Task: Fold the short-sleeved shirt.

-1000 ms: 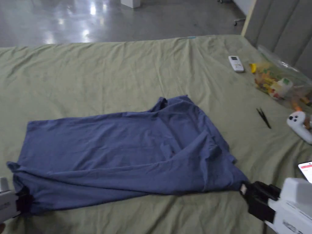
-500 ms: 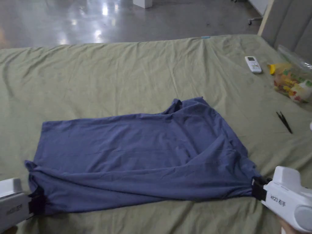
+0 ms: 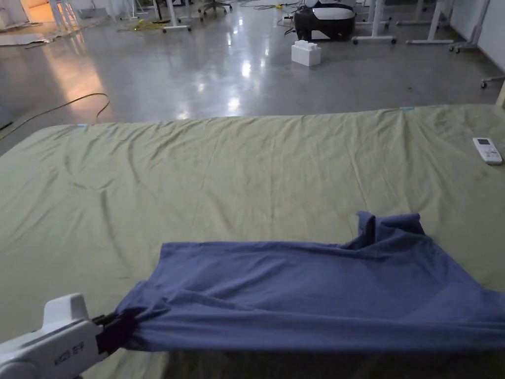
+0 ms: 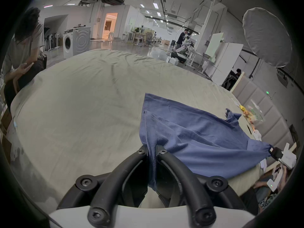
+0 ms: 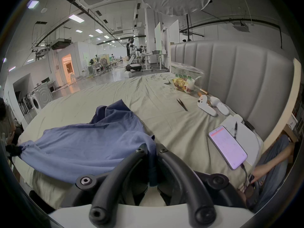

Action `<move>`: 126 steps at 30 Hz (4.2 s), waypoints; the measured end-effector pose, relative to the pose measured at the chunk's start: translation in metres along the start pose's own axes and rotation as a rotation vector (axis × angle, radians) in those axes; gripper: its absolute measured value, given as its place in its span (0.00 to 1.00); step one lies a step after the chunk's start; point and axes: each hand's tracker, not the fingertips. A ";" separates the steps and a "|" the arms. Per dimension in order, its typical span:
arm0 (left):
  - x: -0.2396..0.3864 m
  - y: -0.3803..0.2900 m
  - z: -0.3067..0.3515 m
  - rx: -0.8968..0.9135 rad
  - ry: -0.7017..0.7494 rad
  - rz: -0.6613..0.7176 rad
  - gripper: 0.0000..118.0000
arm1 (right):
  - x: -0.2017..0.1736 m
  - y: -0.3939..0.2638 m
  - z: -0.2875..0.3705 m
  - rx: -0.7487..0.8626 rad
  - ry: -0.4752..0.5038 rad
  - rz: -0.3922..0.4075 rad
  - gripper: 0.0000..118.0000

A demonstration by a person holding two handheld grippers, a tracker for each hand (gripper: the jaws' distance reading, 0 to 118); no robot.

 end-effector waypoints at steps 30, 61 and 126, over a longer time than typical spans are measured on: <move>0.110 -0.019 0.216 0.635 0.023 -0.430 0.67 | -0.046 0.031 0.145 0.428 0.273 0.230 0.55; 0.041 0.082 -0.087 -0.093 -0.082 -0.130 0.48 | -0.062 0.000 0.087 0.121 0.323 0.177 0.00; -0.026 -0.100 0.032 -0.055 -0.036 -0.067 0.05 | 0.028 -0.055 0.014 -0.237 0.151 0.038 0.04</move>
